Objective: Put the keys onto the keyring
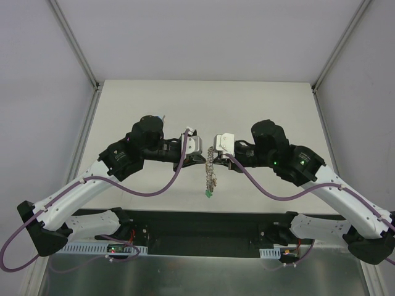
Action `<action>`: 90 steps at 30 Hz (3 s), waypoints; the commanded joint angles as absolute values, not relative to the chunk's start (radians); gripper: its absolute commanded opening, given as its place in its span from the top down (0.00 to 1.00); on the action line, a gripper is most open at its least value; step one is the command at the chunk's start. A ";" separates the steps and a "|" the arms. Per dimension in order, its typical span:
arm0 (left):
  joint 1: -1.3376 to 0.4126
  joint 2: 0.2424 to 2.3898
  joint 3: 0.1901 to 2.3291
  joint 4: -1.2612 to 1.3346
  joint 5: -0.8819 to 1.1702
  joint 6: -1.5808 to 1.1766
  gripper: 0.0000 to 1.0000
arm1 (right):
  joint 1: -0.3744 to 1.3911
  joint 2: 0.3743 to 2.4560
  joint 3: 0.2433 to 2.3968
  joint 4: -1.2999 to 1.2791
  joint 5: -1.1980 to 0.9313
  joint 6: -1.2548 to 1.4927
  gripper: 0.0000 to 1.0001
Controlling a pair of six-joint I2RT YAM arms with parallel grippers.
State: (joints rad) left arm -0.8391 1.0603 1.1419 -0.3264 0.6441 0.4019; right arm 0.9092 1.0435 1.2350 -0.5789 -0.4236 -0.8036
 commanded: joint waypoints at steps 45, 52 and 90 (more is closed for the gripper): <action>-0.850 1.065 1.166 -0.285 0.657 0.373 1.00 | 0.900 1.008 1.227 -0.494 -0.417 -0.784 0.99; -0.850 1.048 1.155 -0.285 0.629 0.365 1.00 | 0.900 0.991 1.218 -0.497 -0.388 -0.793 0.99; -0.850 1.455 1.021 -0.368 0.434 0.252 1.00 | 0.756 0.724 0.979 -0.362 0.133 -0.675 0.99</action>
State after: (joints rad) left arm -0.8391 1.3067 0.9417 -0.3511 0.4316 0.2501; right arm 0.7654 0.7624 0.9855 -0.4698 0.0338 -0.7055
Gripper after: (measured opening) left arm 0.006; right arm 0.019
